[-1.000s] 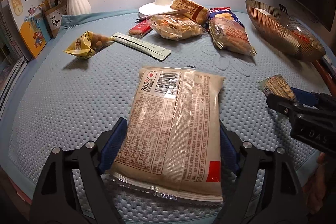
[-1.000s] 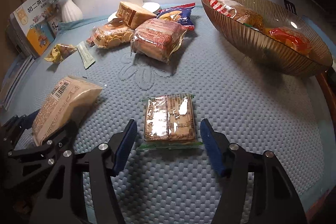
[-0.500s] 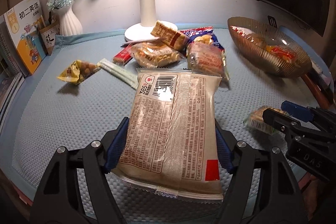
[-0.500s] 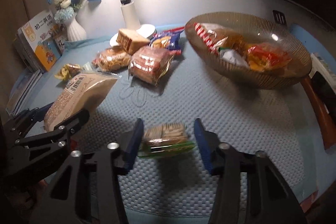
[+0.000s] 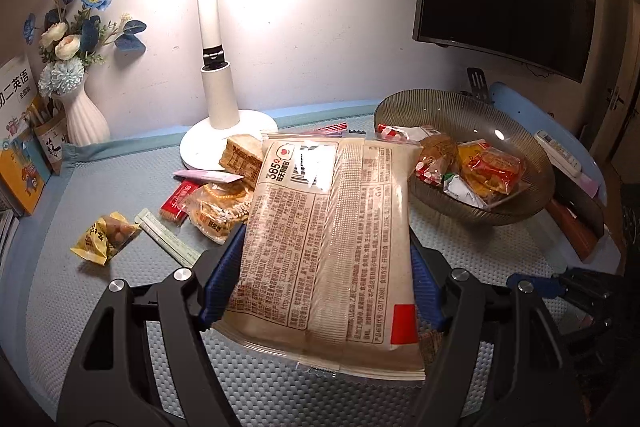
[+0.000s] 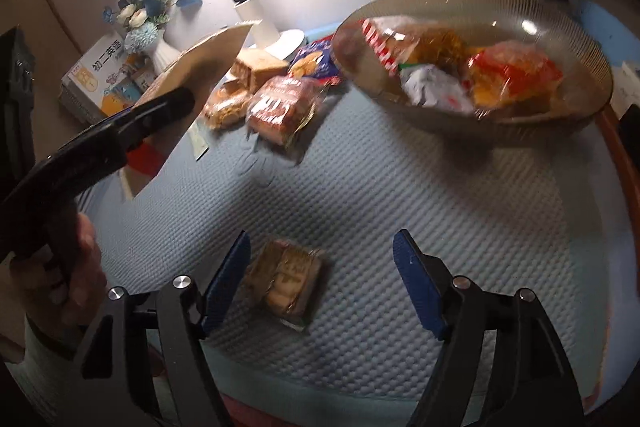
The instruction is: Organize snacks
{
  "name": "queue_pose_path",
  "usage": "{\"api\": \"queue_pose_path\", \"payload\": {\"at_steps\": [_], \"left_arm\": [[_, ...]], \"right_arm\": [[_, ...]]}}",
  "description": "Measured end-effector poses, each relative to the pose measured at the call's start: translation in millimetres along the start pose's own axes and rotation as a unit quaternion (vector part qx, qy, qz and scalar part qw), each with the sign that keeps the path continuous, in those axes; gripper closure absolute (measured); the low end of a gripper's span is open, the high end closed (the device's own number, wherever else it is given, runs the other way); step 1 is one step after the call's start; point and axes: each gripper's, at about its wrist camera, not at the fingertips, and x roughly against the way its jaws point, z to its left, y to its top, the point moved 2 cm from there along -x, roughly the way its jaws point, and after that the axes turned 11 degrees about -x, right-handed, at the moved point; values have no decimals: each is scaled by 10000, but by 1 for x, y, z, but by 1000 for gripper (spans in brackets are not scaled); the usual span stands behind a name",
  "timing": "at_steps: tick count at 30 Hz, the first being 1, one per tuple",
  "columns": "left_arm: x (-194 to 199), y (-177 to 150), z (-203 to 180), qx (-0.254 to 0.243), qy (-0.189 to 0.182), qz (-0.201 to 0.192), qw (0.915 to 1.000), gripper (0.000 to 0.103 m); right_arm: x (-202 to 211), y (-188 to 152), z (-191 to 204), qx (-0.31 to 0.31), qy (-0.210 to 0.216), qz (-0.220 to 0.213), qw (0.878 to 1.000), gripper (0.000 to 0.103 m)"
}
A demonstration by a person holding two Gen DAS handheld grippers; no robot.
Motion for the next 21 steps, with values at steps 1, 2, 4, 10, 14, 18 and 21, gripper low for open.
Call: {"api": "queue_pose_path", "payload": {"at_steps": [1,2,4,10,14,18,21], "left_arm": [[-2,-3,4,72,-27,46,10000,29],[-4,-6,6,144,-43,89,9998,29],[-5,-12,10,206,-34,160,9997,29],[6,-18,12,-25,129,196,9997,29],[9,-14,11,-81,167,159,9997,29],[10,4,2,-162,28,22,9999,29],[4,32,-13,-330,-109,-158,9993,29]], "right_arm": [[-8,-8,7,45,1,119,9999,31],[-14,-14,14,164,-165,135,9996,32],[-26,-22,24,318,-665,36,9973,31],[-34,-29,37,613,-1550,-429,9851,58],[-13,-33,38,709,-1312,-455,9878,59],[46,-6,30,634,-1130,-1105,9854,59],[88,30,15,461,-1307,-1787,9741,59]]}}
